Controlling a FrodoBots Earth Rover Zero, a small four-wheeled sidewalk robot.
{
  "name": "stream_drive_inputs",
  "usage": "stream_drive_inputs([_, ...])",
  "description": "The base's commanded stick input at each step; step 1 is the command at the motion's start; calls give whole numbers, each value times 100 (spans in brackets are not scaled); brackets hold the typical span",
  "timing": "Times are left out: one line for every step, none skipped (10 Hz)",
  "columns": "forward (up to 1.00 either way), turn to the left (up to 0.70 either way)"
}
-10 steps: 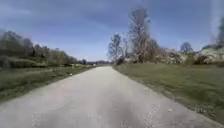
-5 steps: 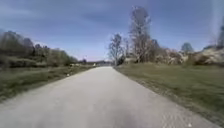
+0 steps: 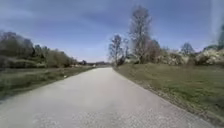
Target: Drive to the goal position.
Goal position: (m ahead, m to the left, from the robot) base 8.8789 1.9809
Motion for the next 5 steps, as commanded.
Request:
stream_drive_inputs([85, 0])
stream_drive_inputs([85, 0])
stream_drive_inputs([85, 0])
stream_drive_inputs([85, 0])
stream_drive_inputs([85, 0])
